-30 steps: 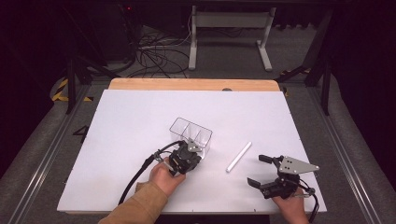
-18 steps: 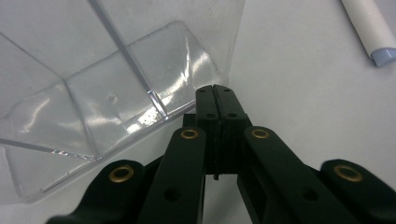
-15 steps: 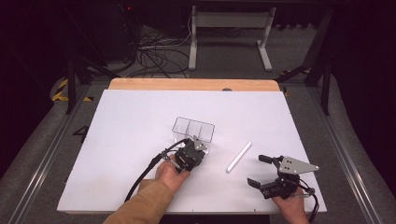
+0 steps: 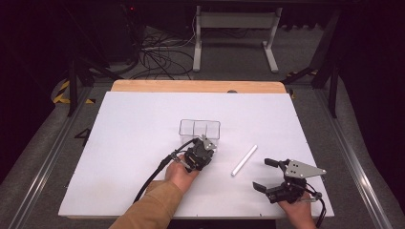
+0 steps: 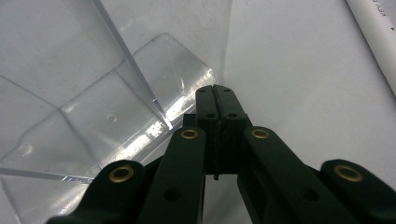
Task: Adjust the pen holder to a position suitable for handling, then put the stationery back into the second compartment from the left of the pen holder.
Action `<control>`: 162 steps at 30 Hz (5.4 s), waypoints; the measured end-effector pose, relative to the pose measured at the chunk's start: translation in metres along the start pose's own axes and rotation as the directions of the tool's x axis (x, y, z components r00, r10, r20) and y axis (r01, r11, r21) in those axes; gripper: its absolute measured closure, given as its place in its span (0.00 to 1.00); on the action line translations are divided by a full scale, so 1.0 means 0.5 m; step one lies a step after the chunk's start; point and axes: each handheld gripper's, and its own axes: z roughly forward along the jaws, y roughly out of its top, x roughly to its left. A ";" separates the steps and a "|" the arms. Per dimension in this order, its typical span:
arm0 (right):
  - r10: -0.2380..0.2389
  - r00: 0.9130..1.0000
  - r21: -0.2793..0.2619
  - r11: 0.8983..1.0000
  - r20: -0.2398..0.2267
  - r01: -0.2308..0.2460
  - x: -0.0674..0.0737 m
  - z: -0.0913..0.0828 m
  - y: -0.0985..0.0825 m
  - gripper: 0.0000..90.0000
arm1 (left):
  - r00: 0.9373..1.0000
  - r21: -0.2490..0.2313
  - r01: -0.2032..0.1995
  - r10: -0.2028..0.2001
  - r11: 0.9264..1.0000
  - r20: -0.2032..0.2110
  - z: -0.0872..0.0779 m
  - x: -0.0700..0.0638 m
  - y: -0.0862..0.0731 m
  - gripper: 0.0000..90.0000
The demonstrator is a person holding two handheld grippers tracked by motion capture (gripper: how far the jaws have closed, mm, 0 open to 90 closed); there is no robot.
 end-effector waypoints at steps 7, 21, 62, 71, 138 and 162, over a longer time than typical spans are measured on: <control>0.000 1.000 0.000 1.000 0.008 0.000 0.000 -0.001 0.000 0.05 | 1.000 -0.013 0.005 -0.005 1.000 0.006 -0.003 0.001 0.002 1.00; 0.007 0.999 -0.053 0.999 0.053 -0.004 0.002 -0.018 0.017 0.01 | 0.991 -0.210 0.007 0.021 0.978 0.131 -0.142 0.008 -0.008 0.76; -0.020 0.993 -0.068 0.997 0.119 0.028 0.010 -0.068 0.031 0.05 | 0.952 -0.051 0.107 -0.088 0.993 0.294 -0.067 -0.046 0.125 0.33; -0.024 0.992 -0.073 0.997 0.123 0.034 0.013 -0.074 0.028 0.05 | 0.964 -0.019 0.065 -0.058 0.998 0.258 -0.033 -0.068 0.142 0.36; -0.017 0.994 -0.061 0.998 0.107 0.023 0.013 -0.082 0.013 0.05 | 0.988 0.259 0.072 -0.104 0.963 0.115 0.107 -0.131 0.198 0.87; -0.015 0.995 -0.066 0.998 0.101 0.022 0.013 -0.079 0.012 0.05 | 0.986 0.102 0.057 -0.072 0.993 0.149 0.015 -0.112 0.219 0.88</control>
